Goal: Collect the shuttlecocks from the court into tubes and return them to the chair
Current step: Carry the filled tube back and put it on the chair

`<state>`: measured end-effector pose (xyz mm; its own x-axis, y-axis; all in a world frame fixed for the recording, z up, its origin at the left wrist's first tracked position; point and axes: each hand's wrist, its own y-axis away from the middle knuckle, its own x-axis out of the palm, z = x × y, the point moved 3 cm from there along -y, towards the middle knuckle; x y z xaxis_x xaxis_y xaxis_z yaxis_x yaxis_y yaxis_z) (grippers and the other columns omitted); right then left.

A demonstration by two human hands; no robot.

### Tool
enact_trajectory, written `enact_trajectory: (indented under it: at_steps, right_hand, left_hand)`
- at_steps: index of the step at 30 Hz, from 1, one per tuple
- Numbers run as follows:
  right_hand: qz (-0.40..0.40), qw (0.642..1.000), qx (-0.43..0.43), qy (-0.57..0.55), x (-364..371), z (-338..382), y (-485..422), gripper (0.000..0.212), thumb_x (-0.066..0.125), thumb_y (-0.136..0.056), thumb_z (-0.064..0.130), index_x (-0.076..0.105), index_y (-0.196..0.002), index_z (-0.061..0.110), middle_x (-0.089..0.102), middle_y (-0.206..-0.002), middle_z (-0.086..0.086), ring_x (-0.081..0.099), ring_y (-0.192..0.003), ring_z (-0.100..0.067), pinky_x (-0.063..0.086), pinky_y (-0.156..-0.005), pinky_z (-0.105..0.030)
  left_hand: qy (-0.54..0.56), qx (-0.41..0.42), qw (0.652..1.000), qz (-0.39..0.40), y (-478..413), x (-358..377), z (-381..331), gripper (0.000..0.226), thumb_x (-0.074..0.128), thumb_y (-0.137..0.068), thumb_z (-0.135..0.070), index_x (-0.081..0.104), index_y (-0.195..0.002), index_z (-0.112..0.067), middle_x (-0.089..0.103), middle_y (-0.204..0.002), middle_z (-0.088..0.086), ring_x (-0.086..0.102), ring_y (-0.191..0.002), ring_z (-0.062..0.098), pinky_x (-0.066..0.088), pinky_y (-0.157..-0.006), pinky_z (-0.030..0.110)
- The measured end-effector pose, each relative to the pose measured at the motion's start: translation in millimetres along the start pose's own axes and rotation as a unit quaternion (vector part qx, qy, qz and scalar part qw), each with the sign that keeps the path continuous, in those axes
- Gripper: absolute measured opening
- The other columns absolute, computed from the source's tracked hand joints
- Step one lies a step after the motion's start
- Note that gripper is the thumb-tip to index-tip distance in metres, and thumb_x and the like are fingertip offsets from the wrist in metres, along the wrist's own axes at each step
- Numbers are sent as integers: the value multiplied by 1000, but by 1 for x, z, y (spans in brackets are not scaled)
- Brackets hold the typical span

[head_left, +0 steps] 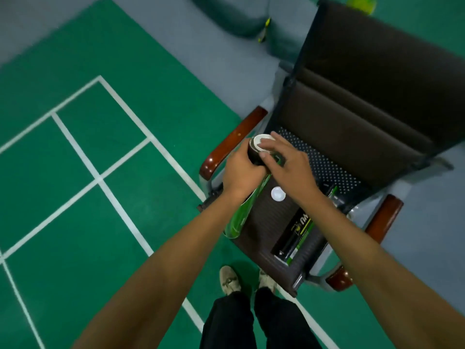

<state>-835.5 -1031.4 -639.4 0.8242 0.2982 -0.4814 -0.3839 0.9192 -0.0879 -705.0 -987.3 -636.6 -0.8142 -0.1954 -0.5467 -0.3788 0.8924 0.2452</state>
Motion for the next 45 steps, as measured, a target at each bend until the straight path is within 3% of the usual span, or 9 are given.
enact_trajectory:
  at_steps: [4, 8, 14, 23, 28, 31, 34, 40, 45]
  right_hand:
    - [-19, 998, -63, 14, -43, 73, -11, 32, 70, -90, 5, 71, -121, 12, 68, -130, -1, 56, -126, -2, 41, -110, -19]
    - [-50, 985, -142, 80, -78, 136, -14, 33, 66, -93, 3, 67, -125, 6, 66, -133, -11, 57, -128, -18, 32, -113, -12]
    - [-80, 972, -186, 118, -121, 204, -11, 30, 54, -103, 17, 66, -129, 9, 64, -135, -8, 50, -138, -25, 31, -121, -34]
    - [-168, 948, -226, 146, -179, 286, 3, 26, 60, -99, 24, 74, -115, 9, 75, -113, -6, 66, -106, -19, 44, -97, -25]
    - [-181, 961, -189, 89, -215, 299, -10, 17, 67, -96, 27, 77, -96, 13, 71, -107, 1, 61, -103, -13, 49, -95, -41]
    - [-172, 979, -86, -62, -229, 306, -14, 30, 70, -93, 34, 70, -119, 20, 58, -132, 3, 51, -128, -13, 43, -108, -39]
    - [-149, 980, -69, -116, -233, 313, -8, 38, 70, -95, 29, 65, -132, 18, 63, -134, 0, 56, -127, -15, 47, -108, -40]
    - [-159, 972, -168, 46, -243, 312, 13, 29, 66, -97, 20, 72, -125, 16, 65, -136, -3, 56, -129, -7, 42, -115, -40]
    - [-228, 932, -268, 87, -243, 320, 25, 30, 64, -97, 8, 70, -125, 6, 63, -133, -3, 33, -131, 25, 25, -119, -15]
  left_hand:
    - [-12, 37, 999, -23, 11, -38, -65, 57, 52, -68, -35, 60, -125, -36, 73, -107, -3, 66, -102, 24, 55, -89, 44]
    - [-11, 66, 997, -37, 28, -75, -126, 60, 47, -63, -44, 60, -121, -37, 71, -102, -3, 66, -96, 23, 56, -84, 44]
    - [-19, 116, 991, -61, 56, -117, -204, 48, 50, -71, -38, 60, -118, -37, 73, -101, -1, 67, -93, 27, 56, -79, 41]
    - [-81, 195, 976, -56, 87, -150, -276, 62, 49, -84, -46, 45, -145, -48, 72, -123, -1, 66, -110, 29, 56, -90, 48]
    - [-104, 207, 972, -49, 103, -154, -309, 83, 64, -76, -49, 35, -154, -48, 68, -118, 1, 65, -110, 28, 56, -89, 47]
    - [-90, 208, 973, -53, 107, -154, -323, 93, 72, -71, -58, 32, -155, -49, 67, -125, -2, 64, -116, 26, 56, -91, 45]
    - [-90, 220, 970, -49, 111, -153, -333, 91, 71, -71, -58, 35, -154, -47, 68, -131, -4, 63, -120, 25, 55, -94, 44]
    - [-76, 222, 971, -32, 127, -154, -342, 76, 66, -72, -49, 44, -144, -54, 71, -119, -8, 65, -110, 21, 55, -87, 38]
    - [-67, 225, 972, -29, 139, -157, -349, 66, 61, -69, -54, 49, -134, -55, 73, -110, -8, 65, -103, 24, 56, -85, 40]
